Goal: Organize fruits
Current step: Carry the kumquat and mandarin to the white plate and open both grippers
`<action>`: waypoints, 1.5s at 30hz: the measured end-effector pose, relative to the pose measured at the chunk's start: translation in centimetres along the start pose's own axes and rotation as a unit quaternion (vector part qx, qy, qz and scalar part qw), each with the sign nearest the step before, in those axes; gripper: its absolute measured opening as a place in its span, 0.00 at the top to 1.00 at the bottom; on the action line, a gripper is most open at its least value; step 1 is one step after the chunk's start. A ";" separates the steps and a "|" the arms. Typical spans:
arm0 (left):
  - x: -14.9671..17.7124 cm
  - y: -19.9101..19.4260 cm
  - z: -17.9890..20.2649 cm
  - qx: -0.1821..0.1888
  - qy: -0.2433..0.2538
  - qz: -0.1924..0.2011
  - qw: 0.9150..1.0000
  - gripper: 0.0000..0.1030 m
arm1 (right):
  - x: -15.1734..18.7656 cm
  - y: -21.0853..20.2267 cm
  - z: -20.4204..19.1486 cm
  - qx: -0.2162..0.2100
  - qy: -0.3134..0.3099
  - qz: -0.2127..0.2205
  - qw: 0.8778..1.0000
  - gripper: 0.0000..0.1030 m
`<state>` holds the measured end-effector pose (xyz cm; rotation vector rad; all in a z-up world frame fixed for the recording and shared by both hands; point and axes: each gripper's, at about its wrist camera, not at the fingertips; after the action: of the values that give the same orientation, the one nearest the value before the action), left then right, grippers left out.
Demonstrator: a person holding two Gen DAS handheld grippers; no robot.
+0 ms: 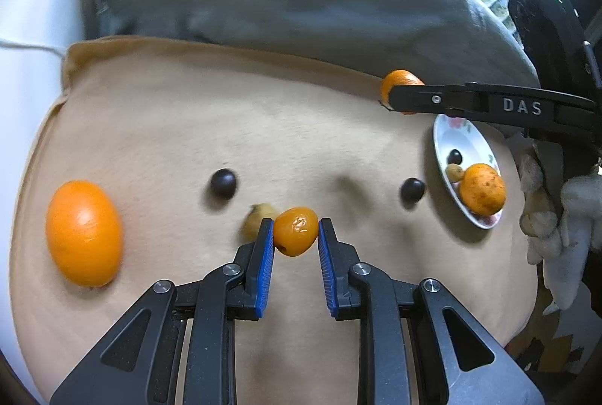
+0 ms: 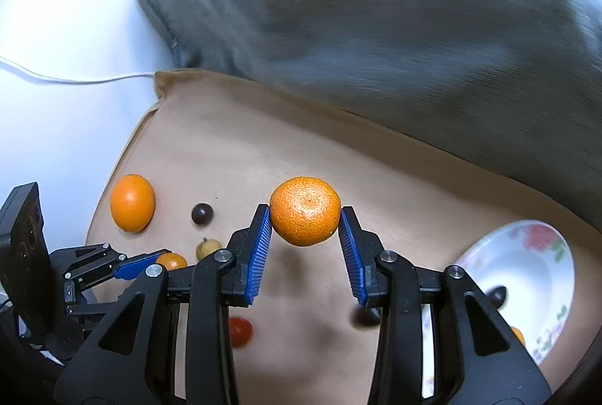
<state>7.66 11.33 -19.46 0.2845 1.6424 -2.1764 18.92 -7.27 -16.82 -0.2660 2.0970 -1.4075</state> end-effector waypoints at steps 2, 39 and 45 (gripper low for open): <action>-0.2 0.1 0.9 0.003 0.008 0.000 1.000 0.79 | 0.7 -1.1 1.2 0.004 0.012 0.006 1.000 0.63; -5.6 5.3 15.3 0.061 0.132 -0.026 0.989 0.79 | 8.8 -8.1 18.5 0.059 0.167 0.030 0.984 0.63; -6.2 6.4 16.3 0.061 0.131 -0.032 0.989 0.79 | 9.0 -7.8 19.3 0.058 0.173 0.026 0.983 0.63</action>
<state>17.22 -4.50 -17.95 0.5826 1.6743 -2.3768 21.50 -29.73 -18.19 0.0867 2.2633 -1.6307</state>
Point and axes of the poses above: each gripper's, at about its wrist camera, not at the fingertips, and y roughly the way its jaws point, z to its right, x to its underside, and after that the axes turned 2 degrees about -z, right-handed
